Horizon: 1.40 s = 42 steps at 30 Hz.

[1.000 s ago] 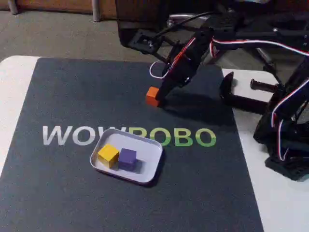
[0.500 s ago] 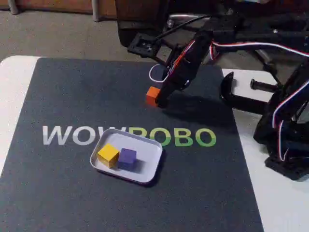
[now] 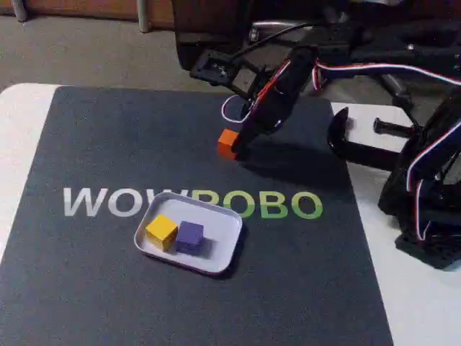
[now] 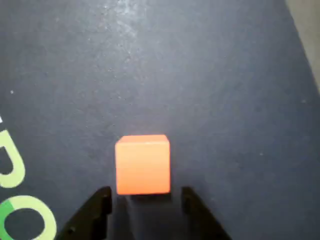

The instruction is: Move blocks one by one until all three blocks are in the tray.

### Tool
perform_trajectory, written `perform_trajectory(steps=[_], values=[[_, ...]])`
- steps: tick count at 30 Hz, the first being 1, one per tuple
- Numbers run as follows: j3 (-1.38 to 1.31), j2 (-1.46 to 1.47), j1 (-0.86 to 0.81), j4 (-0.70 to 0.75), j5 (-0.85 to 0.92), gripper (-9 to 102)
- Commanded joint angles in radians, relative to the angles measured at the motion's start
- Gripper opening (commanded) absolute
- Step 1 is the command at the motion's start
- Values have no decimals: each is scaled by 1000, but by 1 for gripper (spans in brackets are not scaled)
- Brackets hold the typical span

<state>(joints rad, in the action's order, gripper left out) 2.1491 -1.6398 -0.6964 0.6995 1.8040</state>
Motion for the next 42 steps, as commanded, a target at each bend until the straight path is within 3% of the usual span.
perform_trajectory(steps=[1, 15, 22, 42], values=[[-52, -6, 8, 9, -8, 15], [-106, 54, 40, 74, 51, 17], [-290, 129, 58, 195, -18, 17], [-296, 146, 41, 187, -32, 16]])
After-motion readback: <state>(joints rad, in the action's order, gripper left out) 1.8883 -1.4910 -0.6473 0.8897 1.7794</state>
